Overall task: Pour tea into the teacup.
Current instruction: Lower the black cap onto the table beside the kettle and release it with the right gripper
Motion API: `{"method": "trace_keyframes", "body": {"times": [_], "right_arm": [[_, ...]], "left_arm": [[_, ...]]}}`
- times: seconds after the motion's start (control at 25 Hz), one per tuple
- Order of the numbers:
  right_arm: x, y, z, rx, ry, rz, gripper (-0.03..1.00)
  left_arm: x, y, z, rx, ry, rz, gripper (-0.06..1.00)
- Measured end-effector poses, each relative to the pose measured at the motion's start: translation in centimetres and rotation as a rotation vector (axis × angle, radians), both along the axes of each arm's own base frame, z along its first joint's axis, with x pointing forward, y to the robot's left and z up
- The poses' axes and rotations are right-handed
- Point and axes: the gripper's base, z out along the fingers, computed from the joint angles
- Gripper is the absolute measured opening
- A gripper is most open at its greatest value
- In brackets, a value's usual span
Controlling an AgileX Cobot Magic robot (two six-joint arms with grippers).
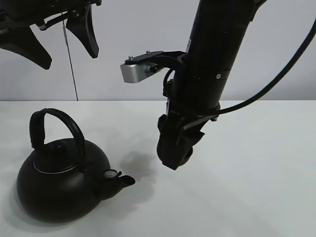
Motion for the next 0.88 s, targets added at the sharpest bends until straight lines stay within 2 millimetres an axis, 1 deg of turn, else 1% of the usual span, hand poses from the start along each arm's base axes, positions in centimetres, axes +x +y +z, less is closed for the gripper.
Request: {"method": "trace_keyframes", "body": {"times": [0.16,0.24,0.44,0.6,0.88], "right_arm": [[0.4,1.0,-0.2,0.047,-0.062,-0.02,0.4],[0.6,1.3,-1.1,0.048,-0.055,-0.052,0.4],[1.1,1.9,-4.4,0.041,0.017,-0.127,0.4],[1.7,2.4,-5.6,0.077,0.014,-0.219,0.4],[2.5,3.1,-6.9,0.12,-0.002,-0.273,0.4]], "left_arm": [[0.0,0.0,0.0,0.0,-0.001,0.0,0.56],[0.0,0.0,0.0,0.0,-0.001,0.0,0.56],[0.0,0.0,0.0,-0.001,-0.002,0.0,0.56],[0.0,0.0,0.0,-0.001,-0.002,0.0,0.56],[0.0,0.0,0.0,-0.001,-0.002,0.0,0.56]]}}
